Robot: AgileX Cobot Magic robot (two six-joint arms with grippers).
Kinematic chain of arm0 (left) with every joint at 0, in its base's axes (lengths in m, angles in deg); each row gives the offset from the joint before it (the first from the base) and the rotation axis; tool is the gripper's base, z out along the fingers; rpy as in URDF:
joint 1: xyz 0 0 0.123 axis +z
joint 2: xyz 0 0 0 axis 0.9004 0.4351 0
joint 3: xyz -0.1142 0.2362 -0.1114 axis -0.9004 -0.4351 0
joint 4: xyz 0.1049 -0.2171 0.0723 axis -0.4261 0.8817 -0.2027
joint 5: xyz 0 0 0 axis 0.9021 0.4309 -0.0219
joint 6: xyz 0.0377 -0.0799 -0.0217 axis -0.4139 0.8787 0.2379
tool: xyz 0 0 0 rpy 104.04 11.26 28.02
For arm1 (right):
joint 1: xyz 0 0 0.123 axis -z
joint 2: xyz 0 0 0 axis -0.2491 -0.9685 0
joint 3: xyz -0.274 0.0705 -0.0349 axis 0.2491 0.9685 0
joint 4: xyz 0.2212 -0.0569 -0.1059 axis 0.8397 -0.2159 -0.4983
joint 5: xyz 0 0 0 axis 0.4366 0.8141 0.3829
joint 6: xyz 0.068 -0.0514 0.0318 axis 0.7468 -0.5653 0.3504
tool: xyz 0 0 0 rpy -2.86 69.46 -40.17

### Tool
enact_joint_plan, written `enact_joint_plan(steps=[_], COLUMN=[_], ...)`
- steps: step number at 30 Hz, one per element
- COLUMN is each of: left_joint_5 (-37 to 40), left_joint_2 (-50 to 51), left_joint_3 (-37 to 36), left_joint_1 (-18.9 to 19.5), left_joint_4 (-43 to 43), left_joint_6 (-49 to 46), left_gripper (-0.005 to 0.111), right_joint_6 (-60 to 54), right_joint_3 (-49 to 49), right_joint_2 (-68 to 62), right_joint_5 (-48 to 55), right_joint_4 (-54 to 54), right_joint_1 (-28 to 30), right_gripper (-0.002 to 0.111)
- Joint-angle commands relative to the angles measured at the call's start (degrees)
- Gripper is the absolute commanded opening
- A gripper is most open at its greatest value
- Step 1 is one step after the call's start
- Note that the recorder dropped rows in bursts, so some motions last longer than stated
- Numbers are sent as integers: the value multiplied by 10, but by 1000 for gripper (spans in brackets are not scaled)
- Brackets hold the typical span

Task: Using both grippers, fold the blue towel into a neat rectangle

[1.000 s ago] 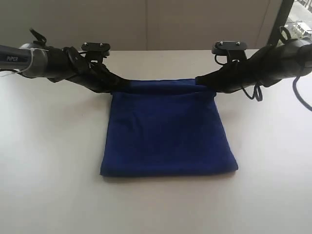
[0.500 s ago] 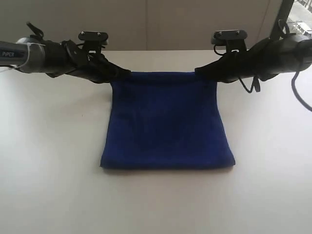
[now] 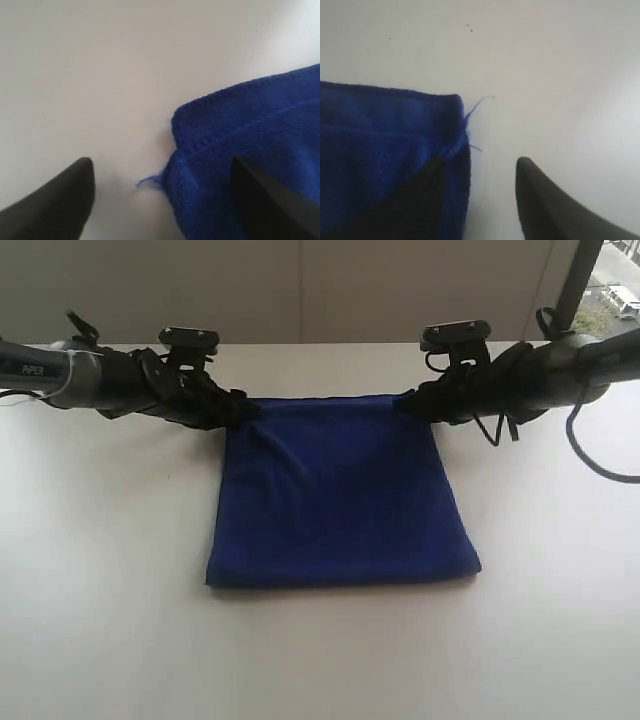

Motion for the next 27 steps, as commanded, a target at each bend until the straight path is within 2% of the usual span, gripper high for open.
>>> enact_joint_plan(steps=[1,4,6,7,9,11,15,19,22,27], left_joint_5=[17,45,92,151,209,257,327,383,403,337], left_joint_2=[-20,-45,-69,-94,-115,-129,-140,-141,-144,-167], left_joint_3=[5,5,5,5,5,5,-2,-19,-54,-143], left_joint_1=[0,0,0,0,0,0,0,-2,-23,-72], left_joint_4=[1,1,1,1,-3,-3,-4,6,6,-9], left_joint_6=[1,-1,-1,-1,-1,-1,-1,2,2,0], left_gripper=[84,83,79,70,56,38,0,0,0,0], right_joint_6=[-7,-8,-8,-8,-3,-2,61,163,176,176], right_joint_3=[-4,-4,-4,-3,2,12,38,60,112,223], right_joint_2=[44,75,97,118,135,153,172,182,202,244], right_joint_5=[8,60,112,164,200,228,265,309,310,240], right_joint_4=[-2,-6,-13,-15,-15,-19,-54,-127,-130,-131], right_joint_1=[0,1,2,2,2,2,2,2,-6,-25], right_gripper=[46,44,41,32,17,-1,0,0,0,0])
